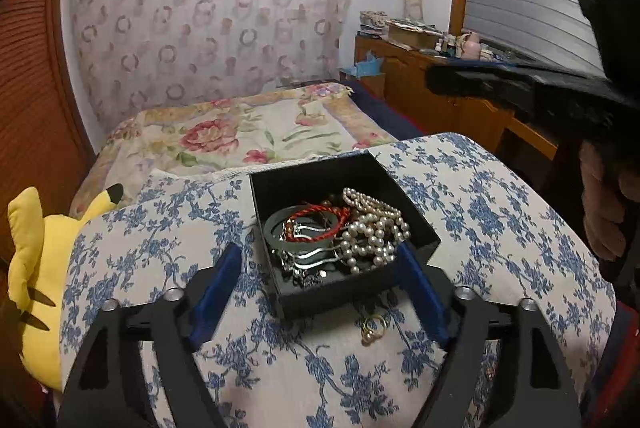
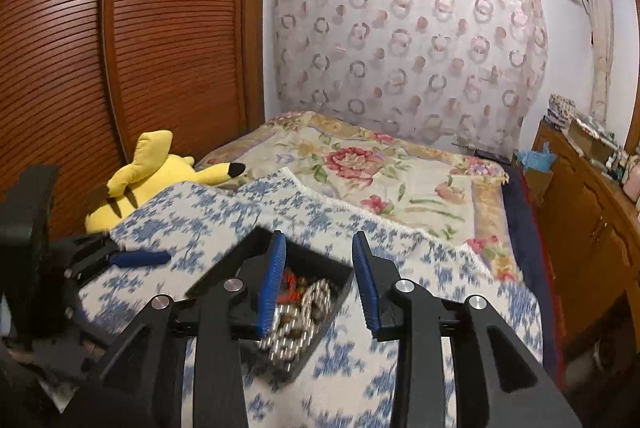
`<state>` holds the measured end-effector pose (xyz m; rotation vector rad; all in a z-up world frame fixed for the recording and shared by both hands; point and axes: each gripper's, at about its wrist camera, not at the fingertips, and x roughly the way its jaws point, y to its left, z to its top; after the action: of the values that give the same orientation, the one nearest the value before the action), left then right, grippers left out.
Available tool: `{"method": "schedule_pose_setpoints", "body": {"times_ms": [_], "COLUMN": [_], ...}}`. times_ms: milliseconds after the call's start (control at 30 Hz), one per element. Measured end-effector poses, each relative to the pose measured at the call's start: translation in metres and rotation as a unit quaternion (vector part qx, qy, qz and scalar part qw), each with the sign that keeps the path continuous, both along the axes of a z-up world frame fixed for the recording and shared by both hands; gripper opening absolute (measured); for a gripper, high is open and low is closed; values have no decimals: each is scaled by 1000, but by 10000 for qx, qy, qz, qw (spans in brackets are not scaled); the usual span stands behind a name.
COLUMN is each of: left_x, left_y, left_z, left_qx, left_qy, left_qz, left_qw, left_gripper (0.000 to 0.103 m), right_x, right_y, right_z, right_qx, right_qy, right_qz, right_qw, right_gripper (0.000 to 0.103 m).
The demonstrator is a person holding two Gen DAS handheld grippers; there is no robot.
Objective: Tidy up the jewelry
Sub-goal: 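Open both tools over the box and move the right tool to the gold ring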
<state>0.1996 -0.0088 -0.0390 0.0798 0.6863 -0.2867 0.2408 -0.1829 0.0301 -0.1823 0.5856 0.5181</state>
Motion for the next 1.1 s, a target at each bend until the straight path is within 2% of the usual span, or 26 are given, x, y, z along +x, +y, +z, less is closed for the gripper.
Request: {"method": "schedule_pose_setpoints", "body": {"times_ms": [167,367,567,833,1000,1033,1067,1100], "left_x": [-17,-39,-60,-78,-83,-83,-84,-84], "left_y": [2,1,3,6,2,0,-2,-3], "left_z": [-6,-19,-37,-52,-55,-55,-55,-56], "left_qx": [-79,-60,-89,-152,-98,-82,-75,-74], "left_qy": [7,89,277,505,560,578,586,583], "left_qz": [-11,-72,-76,-130,-225,-272,-300,-317], "left_qw": [10000,9999,9995,9985,9981,9979,9978,9978], "left_gripper": [94,95,95,95,95,95,95,95], "right_x": [-40,-87,-120,-133,-133,-134,-134,-134], "right_y": [-26,-37,-32,-21,-12,-10,-9,-8], "right_z": [-25,-70,-98,-124,-132,-133,-133,-133], "right_qx": [86,-92,-166,-416,-719,-787,-813,-818], "right_qy": [280,721,1027,1358,1319,1270,1225,1217], "right_qz": [11,135,423,644,646,636,671,701], "right_qw": [9996,9973,9937,9878,9865,9867,9869,9867], "right_gripper": [37,37,37,37,37,32,16,17]}}
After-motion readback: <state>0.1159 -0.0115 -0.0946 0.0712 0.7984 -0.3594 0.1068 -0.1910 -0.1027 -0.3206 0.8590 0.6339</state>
